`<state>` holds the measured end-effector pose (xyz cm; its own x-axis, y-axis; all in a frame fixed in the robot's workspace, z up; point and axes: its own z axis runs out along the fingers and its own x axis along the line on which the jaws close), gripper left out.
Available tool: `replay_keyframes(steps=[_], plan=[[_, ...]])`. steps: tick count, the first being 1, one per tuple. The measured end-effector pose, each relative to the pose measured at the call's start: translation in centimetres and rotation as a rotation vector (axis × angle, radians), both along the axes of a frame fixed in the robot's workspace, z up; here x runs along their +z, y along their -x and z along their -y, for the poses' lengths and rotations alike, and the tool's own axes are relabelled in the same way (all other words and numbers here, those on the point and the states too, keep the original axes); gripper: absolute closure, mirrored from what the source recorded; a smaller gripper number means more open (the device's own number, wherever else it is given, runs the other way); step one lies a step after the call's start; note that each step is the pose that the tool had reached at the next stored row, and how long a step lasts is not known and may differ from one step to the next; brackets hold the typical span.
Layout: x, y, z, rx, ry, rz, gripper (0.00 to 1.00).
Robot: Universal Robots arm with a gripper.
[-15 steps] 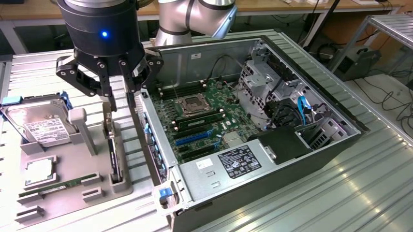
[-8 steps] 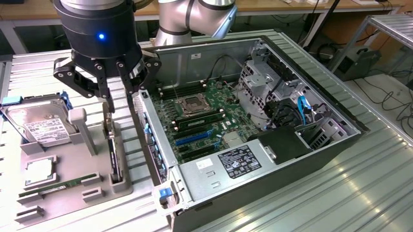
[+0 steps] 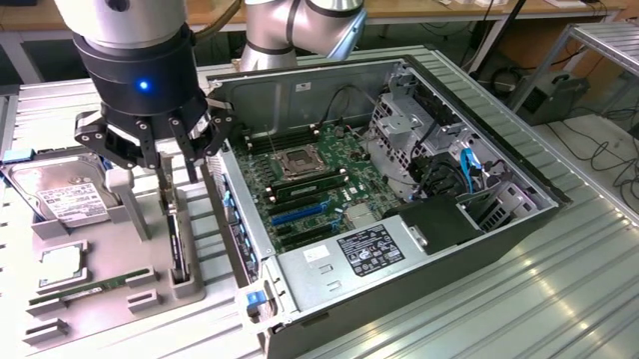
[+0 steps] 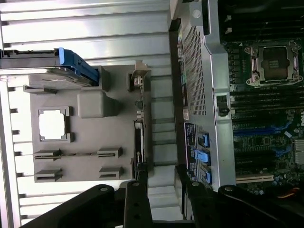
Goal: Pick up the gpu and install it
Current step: 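Pick up the gpu and move the gpu toward the slot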
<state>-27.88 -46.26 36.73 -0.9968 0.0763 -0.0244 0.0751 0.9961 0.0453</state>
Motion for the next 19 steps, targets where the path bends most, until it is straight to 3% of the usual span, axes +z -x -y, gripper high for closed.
replay_keyframes(steps=[7,19], plan=[[-3.32,1.2,0.00,0.000,0.0000,0.0000,0.64],[-4.01,1.4,0.00,0.000,0.0000,0.0000,0.64]])
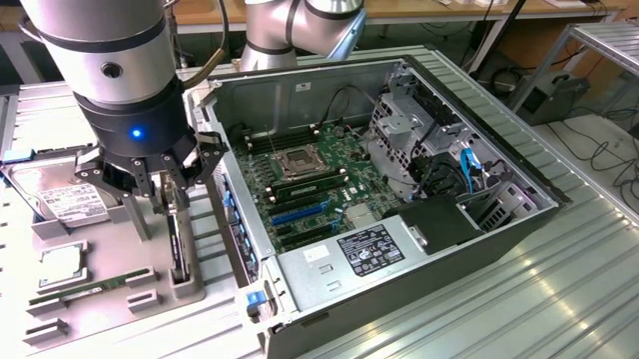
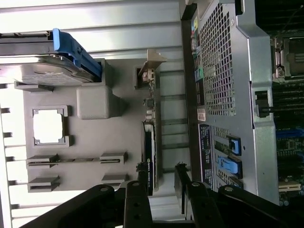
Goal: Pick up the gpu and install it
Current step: 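Pick up the gpu and move the gpu toward the slot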
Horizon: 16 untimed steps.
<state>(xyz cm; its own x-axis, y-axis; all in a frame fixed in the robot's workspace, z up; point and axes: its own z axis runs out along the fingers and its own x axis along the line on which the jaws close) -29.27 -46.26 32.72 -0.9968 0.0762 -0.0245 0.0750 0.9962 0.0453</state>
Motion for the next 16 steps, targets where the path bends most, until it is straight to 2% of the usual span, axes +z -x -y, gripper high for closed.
replay_keyframes(steps=[11,16], plan=[[-0.74,0.2,-0.04,0.000,0.0001,-0.0001,0.64],[-1.12,0.2,-0.22,0.000,0.0001,-0.0001,0.64]])
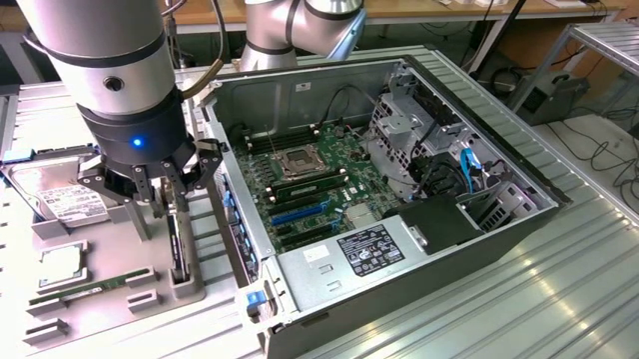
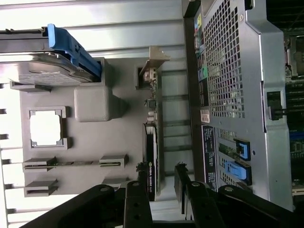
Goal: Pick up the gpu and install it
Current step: 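Pick up the gpu and move the gpu toward the slot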
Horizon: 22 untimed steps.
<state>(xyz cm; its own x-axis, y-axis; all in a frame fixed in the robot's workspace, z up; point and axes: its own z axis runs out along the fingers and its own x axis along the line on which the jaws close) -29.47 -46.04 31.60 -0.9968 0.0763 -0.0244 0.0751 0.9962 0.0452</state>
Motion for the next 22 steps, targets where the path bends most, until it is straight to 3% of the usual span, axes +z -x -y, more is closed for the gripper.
replay_keyframes(steps=[22], plan=[[-2.36,0.3,-0.56,0.000,0.0000,0.0000,0.64]])
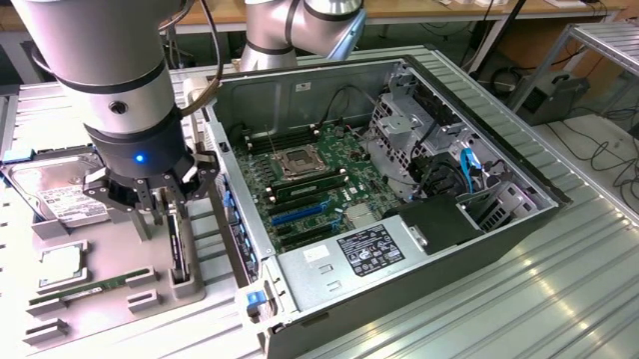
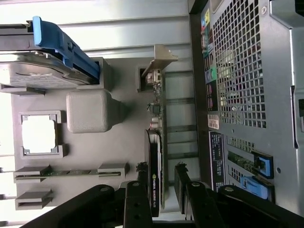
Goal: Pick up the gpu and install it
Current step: 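Pick up the gpu and move the gpu toward the slot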
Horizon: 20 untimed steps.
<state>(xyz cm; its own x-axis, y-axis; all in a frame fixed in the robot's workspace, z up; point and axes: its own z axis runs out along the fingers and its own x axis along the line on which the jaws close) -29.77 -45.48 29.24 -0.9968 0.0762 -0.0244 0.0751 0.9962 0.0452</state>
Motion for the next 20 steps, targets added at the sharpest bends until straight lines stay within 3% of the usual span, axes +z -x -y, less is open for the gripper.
replay_keyframes(steps=[13,20], plan=[[-1.18,0.0,-0.05,0.000,-0.0001,0.0000,0.64],[-1.81,0.1,-0.33,0.000,0.0000,-0.0001,0.64]])
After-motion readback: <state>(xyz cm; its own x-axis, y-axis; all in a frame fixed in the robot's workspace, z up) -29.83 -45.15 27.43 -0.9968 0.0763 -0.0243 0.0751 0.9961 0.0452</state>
